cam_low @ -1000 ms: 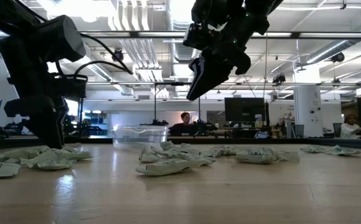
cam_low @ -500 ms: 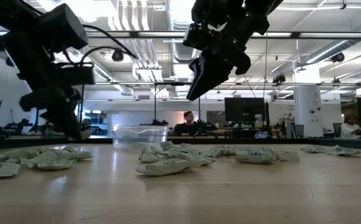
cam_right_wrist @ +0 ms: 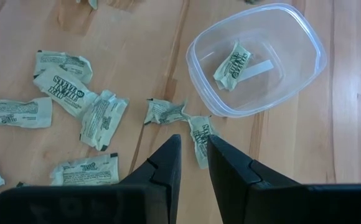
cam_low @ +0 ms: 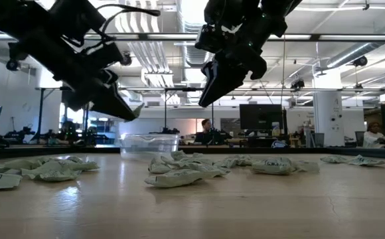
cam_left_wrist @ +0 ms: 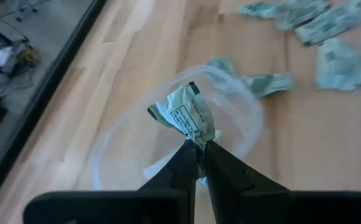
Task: Pick and place Stevia / Truvia into bins
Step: Put the stevia packet into the transparent bin
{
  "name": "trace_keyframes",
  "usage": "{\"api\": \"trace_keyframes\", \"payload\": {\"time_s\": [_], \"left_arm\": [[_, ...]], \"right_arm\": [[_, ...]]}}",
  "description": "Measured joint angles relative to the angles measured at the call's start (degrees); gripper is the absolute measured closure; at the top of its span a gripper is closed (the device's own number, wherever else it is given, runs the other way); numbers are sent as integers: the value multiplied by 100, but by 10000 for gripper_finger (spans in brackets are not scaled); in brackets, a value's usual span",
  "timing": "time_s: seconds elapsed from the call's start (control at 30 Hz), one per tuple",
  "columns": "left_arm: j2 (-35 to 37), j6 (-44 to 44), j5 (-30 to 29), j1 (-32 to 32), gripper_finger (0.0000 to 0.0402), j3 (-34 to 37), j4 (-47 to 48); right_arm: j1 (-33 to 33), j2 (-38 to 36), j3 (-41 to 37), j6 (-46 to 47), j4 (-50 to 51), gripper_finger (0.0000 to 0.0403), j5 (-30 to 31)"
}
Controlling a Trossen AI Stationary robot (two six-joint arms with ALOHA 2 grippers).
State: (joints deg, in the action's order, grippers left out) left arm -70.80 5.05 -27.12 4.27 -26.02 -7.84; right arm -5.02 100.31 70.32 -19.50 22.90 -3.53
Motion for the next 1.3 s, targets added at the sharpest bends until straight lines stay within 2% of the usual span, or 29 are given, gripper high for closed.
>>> {"api": "trace_keyframes", "payload": {"time_s": [0.17, 0.33, 0.43, 0.6, 0.77, 0.9, 1.0, 1.17, 1.3], "left_arm": [[-442, 304, -26, -408, 389, -27, -585], [-841, 337, -27, -730, 383, -195, -526], [-1005, 463, -25, -782, 363, -277, -445], [-1044, 589, -19, -780, 304, -381, -360], [-775, 591, -19, -780, 248, -367, -188], [-402, 456, 24, -754, 219, -393, 388], [1, 287, 306, -754, 211, -393, 758], [675, 20, 851, -746, 209, -363, 1237], [1125, -180, 1085, -691, 209, -363, 1764]], "right_arm": [[0, -2, 0, 193, -97, 335, 2], [2, 0, 0, 391, -87, 335, 2], [2, -2, -7, 586, -67, 335, 2], [2, -2, -138, 847, 78, 335, -2], [2, -2, -431, 905, 41, 335, -4], [2, -2, -642, 1082, 20, 335, -5], [2, -2, -799, 1190, -136, 335, -7], [2, -2, -1078, 1071, -941, 335, -9], [2, -2, -1166, 1210, -808, 335, -28]]}}
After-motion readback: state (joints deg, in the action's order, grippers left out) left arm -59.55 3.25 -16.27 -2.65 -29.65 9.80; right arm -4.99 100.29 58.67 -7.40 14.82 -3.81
